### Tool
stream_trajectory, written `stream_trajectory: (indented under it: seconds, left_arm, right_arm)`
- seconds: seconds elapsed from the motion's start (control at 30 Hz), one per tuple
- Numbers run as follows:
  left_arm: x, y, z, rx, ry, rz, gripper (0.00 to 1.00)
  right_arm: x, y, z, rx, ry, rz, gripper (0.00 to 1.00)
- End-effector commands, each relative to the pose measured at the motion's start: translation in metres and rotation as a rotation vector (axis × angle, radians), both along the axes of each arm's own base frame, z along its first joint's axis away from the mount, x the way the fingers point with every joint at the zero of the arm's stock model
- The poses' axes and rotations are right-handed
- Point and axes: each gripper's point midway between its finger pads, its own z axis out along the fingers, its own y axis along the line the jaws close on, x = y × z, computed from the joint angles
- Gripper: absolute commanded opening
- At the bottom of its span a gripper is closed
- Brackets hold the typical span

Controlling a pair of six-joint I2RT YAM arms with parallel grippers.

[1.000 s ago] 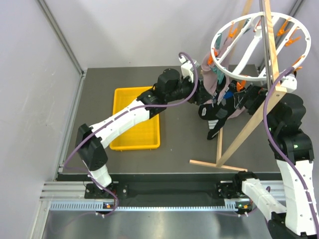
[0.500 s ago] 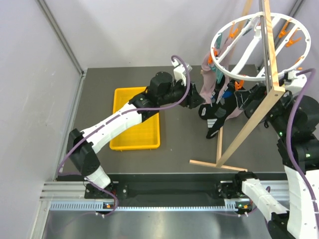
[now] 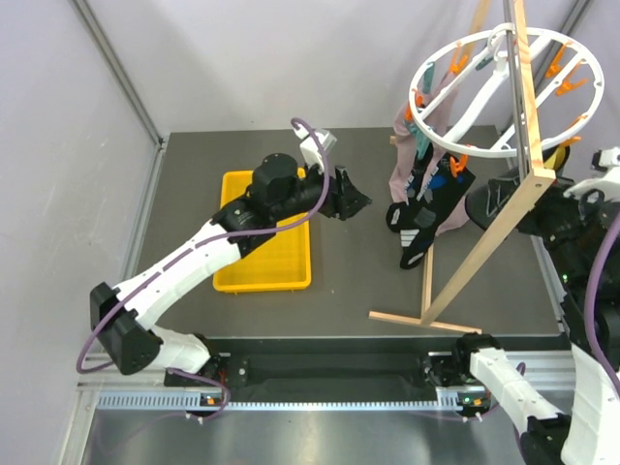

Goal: Clip the socks to the hanger
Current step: Reset both arms

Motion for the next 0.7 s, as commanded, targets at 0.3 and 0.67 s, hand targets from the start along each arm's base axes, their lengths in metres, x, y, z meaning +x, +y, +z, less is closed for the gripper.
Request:
stream_trajectory:
  seconds: [0.3,0.67]
  left_arm:
    - [-0.024,0.038,0.017,-0.074,-0.025,0.064,0.64]
    - [-0.063,0.108,-0.038,-0.175,0.062,0.239,0.64]
  right_arm:
    - [-0.051,-0.049,-0.045,-0.072,0.124,-0.234,1.00]
    - [-0.054,-0.017,-0.167,0.161,0.188,-0.145,1.00]
